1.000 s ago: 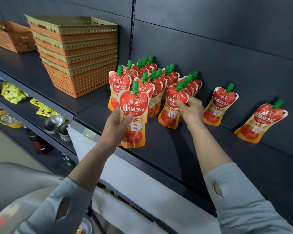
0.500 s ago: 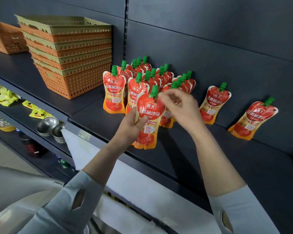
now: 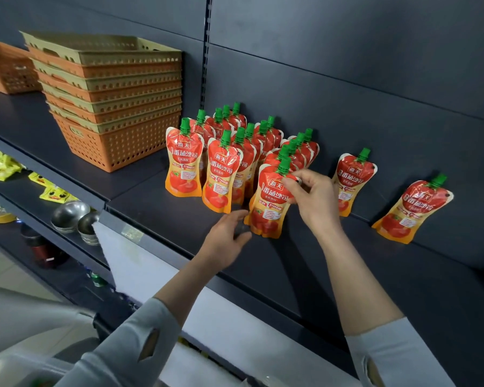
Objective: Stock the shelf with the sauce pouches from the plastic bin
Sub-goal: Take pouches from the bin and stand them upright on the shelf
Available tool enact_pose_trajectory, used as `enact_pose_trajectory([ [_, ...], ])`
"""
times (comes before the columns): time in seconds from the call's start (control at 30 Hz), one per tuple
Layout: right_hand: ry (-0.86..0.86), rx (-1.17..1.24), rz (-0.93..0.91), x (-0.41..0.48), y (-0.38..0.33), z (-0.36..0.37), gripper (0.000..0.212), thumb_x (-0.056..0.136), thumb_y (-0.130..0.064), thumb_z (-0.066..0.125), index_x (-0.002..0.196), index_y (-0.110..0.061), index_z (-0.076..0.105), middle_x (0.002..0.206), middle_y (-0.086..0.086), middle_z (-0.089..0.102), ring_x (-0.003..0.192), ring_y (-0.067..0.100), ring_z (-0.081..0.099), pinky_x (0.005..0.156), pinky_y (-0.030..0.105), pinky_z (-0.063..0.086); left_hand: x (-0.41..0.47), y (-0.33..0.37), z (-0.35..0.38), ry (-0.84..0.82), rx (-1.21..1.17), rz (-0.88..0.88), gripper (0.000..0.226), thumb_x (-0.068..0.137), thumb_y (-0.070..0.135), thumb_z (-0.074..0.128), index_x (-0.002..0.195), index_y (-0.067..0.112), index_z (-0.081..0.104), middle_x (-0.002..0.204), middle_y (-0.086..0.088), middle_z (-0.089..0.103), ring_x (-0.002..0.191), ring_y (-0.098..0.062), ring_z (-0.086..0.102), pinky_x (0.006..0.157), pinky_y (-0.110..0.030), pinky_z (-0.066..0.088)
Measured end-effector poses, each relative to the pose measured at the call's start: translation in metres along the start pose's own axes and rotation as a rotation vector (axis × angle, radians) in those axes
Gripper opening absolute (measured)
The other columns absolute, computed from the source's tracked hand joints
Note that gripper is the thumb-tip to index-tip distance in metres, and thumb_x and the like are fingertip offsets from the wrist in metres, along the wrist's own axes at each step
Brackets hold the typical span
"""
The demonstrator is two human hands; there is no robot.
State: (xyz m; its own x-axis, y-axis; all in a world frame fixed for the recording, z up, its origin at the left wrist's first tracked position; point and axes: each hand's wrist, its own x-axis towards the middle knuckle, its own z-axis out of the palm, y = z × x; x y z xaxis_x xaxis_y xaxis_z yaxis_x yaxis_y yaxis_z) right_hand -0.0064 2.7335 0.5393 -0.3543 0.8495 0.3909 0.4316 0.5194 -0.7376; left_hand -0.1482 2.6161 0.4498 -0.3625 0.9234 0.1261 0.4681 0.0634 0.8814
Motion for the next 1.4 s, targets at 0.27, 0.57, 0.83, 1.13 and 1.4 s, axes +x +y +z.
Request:
enact_pose_trajectory([
  [0.27, 0.029, -0.007, -0.015, 0.01, 0.0, 0.015, 0.024, 0.095, -0.038, 0.061, 0.106, -0.018, 0.07, 0.102, -0.005, 0.072, 0.09, 0.014, 0.071, 0.076, 0.043, 0.061, 0.011, -0.003, 0.012, -0.009, 0.209, 0.046, 0.064, 0.095, 0.02, 0.057, 0.151, 0.017, 0.026, 0.152, 0.002, 0.031, 0.135, -0.019, 0.038, 0.109, -0.036, 0.038],
  [0.57, 0.044, -0.221, -0.127, 0.0, -0.002, 0.01, 0.033, 0.096, -0.037, 0.061, 0.126, -0.024, 0.056, 0.115, -0.003, 0.069, 0.098, 0.013, 0.067, 0.079, 0.037, 0.059, 0.006, -0.006, 0.002, 0.015, 0.181, 0.093, 0.06, 0.095, 0.019, 0.057, 0.149, 0.02, 0.031, 0.15, 0.003, 0.037, 0.134, -0.017, 0.041, 0.109, -0.037, 0.039],
  [0.83, 0.281, -0.146, -0.016, -0.092, -0.008, 0.034, 0.045, 0.095, -0.027, 0.064, 0.135, -0.019, 0.045, 0.112, -0.004, 0.056, 0.083, 0.007, 0.058, 0.072, 0.029, 0.05, -0.065, -0.03, -0.05, 0.197, 0.075, 0.109, 0.038, 0.093, 0.012, 0.058, 0.13, 0.025, 0.058, 0.126, 0.007, 0.06, 0.109, -0.006, 0.059, 0.095, -0.032, 0.05],
  [1.13, -0.223, -0.045, -0.228, -0.26, -0.045, 0.166, 0.023, 0.1, -0.03, 0.052, 0.116, -0.018, 0.062, 0.099, -0.004, 0.06, 0.074, 0.009, 0.056, 0.062, 0.029, 0.051, -0.235, -0.128, -0.118, 0.43, 0.092, -0.181, 0.031, 0.093, 0.009, 0.058, 0.119, 0.023, 0.065, 0.115, 0.007, 0.067, 0.1, -0.006, 0.064, 0.088, -0.024, 0.052],
  [1.4, -1.112, -0.222, -0.134, -0.381, -0.02, 0.288, 0.039, 0.099, -0.04, 0.051, 0.137, -0.029, 0.048, 0.124, -0.01, 0.06, 0.101, 0.01, 0.063, 0.085, 0.028, 0.054, -0.412, -0.245, -0.084, 0.585, -0.065, -0.825, 0.041, 0.092, 0.012, 0.06, 0.132, 0.02, 0.052, 0.121, 0.002, 0.058, 0.106, -0.016, 0.061, 0.09, -0.035, 0.052],
])
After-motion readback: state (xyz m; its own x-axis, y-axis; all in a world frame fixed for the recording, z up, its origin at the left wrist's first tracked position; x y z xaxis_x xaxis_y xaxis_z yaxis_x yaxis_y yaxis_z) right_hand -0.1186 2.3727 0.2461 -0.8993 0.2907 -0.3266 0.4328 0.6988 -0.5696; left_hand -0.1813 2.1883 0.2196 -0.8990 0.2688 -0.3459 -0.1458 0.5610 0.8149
